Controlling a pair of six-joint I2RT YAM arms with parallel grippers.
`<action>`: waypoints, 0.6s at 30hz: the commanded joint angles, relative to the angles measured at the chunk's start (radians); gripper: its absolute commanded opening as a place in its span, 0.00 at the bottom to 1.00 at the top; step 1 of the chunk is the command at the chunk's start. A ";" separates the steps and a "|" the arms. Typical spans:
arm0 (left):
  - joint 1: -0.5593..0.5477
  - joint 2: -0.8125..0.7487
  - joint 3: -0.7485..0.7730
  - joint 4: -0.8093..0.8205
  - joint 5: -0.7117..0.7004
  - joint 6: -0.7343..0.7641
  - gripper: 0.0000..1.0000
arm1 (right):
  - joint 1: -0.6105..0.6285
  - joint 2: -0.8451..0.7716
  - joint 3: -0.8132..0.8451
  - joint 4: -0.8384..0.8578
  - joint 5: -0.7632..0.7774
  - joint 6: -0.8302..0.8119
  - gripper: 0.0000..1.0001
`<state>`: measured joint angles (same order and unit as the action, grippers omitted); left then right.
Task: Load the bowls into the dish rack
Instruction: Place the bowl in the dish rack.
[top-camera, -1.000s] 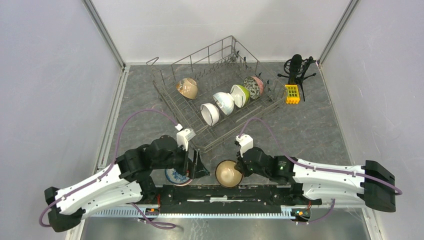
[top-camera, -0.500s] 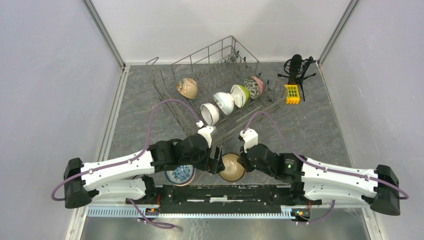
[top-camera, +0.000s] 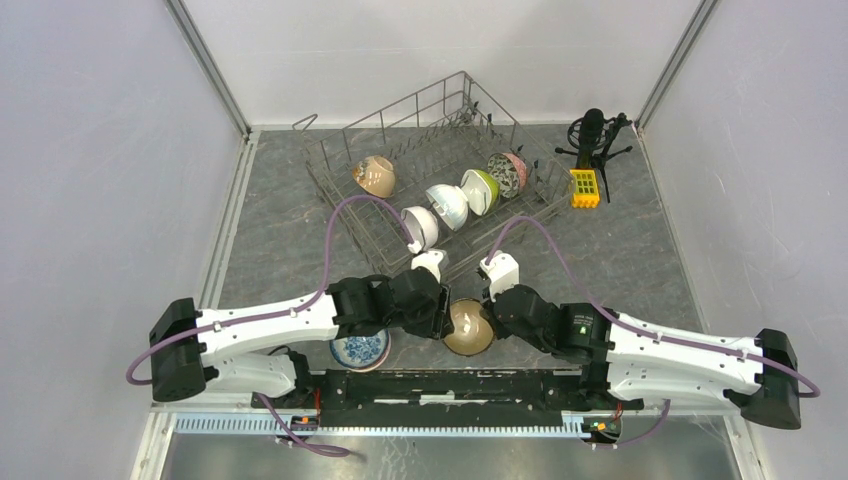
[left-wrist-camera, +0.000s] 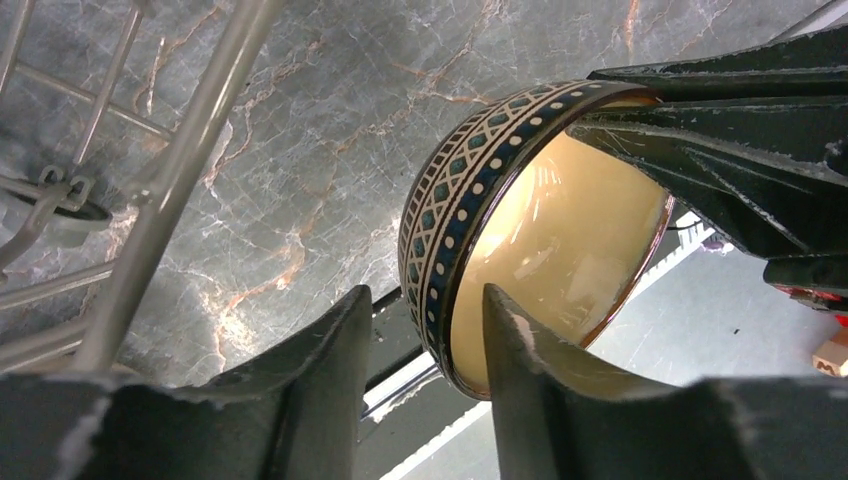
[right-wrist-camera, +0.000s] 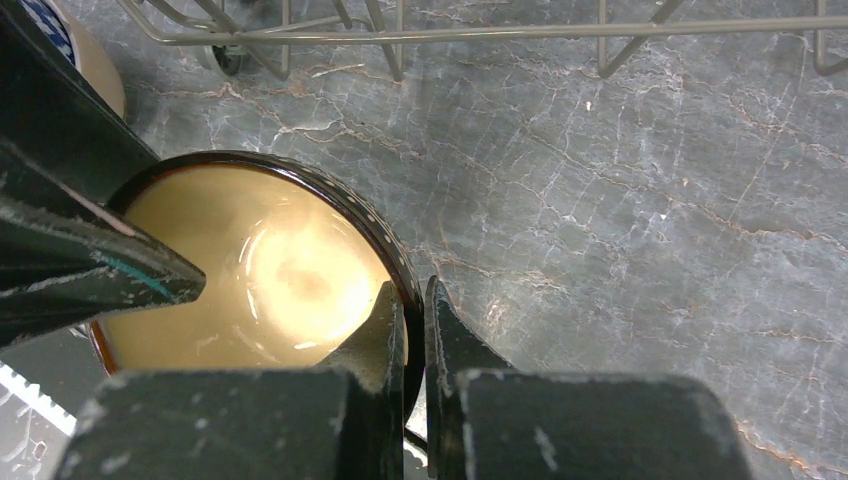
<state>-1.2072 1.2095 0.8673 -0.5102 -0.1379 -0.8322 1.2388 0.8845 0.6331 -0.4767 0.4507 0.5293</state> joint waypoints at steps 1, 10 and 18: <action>-0.007 0.030 0.044 0.063 -0.029 -0.044 0.46 | 0.010 -0.032 0.065 0.043 0.042 -0.005 0.00; -0.009 0.068 0.027 0.118 -0.012 -0.061 0.05 | 0.012 -0.068 0.063 0.049 0.019 -0.015 0.00; -0.007 0.029 -0.024 0.178 -0.013 -0.065 0.02 | 0.013 -0.168 0.013 0.088 -0.023 -0.016 0.36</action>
<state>-1.2106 1.2766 0.8665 -0.4152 -0.1478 -0.8673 1.2434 0.7963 0.6353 -0.5171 0.4610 0.5014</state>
